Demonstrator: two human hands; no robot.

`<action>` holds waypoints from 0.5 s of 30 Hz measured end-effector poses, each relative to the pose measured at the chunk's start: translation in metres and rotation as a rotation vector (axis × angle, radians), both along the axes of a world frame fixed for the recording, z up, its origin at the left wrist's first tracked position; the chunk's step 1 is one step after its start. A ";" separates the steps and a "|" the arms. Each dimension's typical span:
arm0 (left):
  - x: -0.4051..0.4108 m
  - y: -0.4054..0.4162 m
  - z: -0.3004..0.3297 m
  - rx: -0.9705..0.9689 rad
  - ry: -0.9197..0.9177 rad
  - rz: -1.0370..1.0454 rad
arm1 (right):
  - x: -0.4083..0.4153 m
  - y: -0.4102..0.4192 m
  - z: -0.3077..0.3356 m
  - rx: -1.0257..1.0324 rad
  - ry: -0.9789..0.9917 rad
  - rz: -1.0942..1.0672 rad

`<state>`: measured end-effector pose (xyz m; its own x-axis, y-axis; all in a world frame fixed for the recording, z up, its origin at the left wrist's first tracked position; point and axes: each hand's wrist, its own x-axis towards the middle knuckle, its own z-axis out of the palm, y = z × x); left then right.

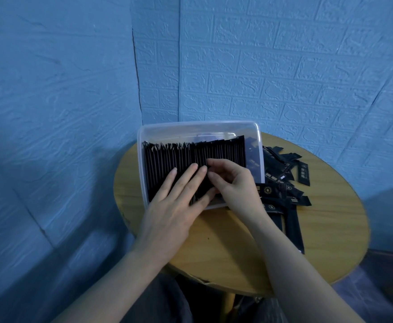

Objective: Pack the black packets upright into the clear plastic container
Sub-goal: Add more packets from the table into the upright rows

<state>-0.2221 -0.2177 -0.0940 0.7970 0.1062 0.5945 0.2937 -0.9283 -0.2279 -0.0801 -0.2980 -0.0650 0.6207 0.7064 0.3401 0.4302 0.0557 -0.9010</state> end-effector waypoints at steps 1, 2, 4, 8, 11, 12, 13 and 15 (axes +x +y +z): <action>0.000 0.000 0.000 0.009 0.003 0.001 | 0.000 0.000 0.000 0.001 -0.005 -0.006; 0.000 -0.001 0.001 0.012 0.007 -0.001 | -0.001 0.000 0.000 0.003 -0.010 -0.012; 0.001 -0.001 0.001 0.024 0.014 -0.002 | -0.002 -0.001 0.001 0.010 -0.024 -0.018; 0.003 0.001 -0.001 0.035 0.024 0.016 | -0.003 -0.002 0.001 0.016 -0.049 -0.028; 0.003 0.001 -0.002 0.011 0.026 0.013 | -0.004 -0.003 0.004 -0.001 -0.066 -0.036; 0.003 0.001 -0.002 0.011 0.022 0.014 | -0.005 -0.004 0.005 -0.013 -0.084 -0.034; 0.003 0.001 -0.001 0.009 0.017 0.016 | -0.006 -0.006 0.007 -0.028 -0.119 -0.029; 0.003 0.000 -0.001 0.014 0.012 0.015 | -0.006 -0.011 0.011 -0.070 -0.258 -0.031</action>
